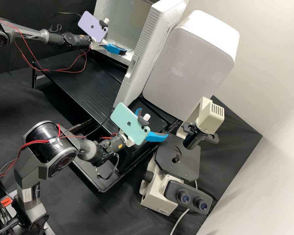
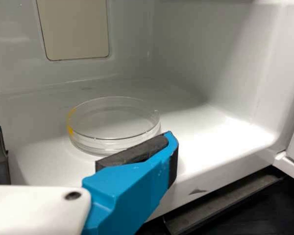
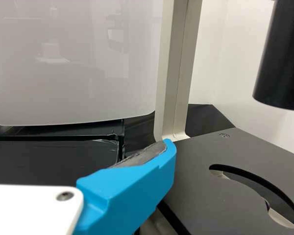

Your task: Take the petri dish out of the incubator

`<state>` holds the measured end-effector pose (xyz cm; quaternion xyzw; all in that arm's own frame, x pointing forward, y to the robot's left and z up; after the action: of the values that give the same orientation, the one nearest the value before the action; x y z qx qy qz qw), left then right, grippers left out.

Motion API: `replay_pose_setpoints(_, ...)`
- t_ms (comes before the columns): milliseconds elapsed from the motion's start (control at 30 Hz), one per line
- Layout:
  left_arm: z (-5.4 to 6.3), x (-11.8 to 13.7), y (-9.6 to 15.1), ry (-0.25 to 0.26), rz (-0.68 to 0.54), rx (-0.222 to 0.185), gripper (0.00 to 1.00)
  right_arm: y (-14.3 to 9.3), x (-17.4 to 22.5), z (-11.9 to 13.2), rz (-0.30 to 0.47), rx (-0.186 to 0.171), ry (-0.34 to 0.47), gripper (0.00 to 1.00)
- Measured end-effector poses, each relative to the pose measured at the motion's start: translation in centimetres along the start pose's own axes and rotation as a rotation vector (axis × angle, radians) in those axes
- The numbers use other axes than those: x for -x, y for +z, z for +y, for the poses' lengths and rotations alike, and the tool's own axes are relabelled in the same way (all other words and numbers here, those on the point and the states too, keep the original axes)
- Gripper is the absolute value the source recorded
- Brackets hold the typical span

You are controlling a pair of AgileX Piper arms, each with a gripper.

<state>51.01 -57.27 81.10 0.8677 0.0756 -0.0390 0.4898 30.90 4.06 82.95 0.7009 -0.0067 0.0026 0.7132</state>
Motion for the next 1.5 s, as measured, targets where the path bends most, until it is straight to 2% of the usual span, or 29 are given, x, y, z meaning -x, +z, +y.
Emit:
replay_pose_setpoints(333, 0.3, -0.1, 0.7, -0.012, 0.010, 0.005, 1.00, 0.0, 0.0, 0.0, 0.000, 0.000, 0.000, 1.00)
replay_pose_setpoints(633, 0.8, -0.5, 1.4, -0.011, 0.015, -0.008, 1.00, 0.0, 0.0, 0.0, 0.000, 0.000, 0.000, 1.00)
replay_pose_setpoints(867, 1.1, -0.7, 2.1, -0.005, 0.005, 0.021, 1.00, 0.0, 0.0, 0.0, 0.000, 0.000, 0.000, 1.00)
replay_pose_setpoints(1200, 0.5, -0.5, 3.8, -0.015, -0.027, 0.014, 1.00, 0.0, 0.0, 0.0, 0.000, 0.000, 0.000, 1.00)
replay_pose_setpoints(1367, 0.7, -0.4, 4.5, -0.007, -0.043, 0.014, 1.00, 0.0, 0.0, 0.0, 0.000, 0.000, 0.000, 1.00)
replay_pose_setpoints(1500, 1.2, -0.4, 4.7, 0.010, -0.048, 0.019, 1.00, 0.0, 0.0, 0.0, 0.000, 0.000, 0.000, 1.00)
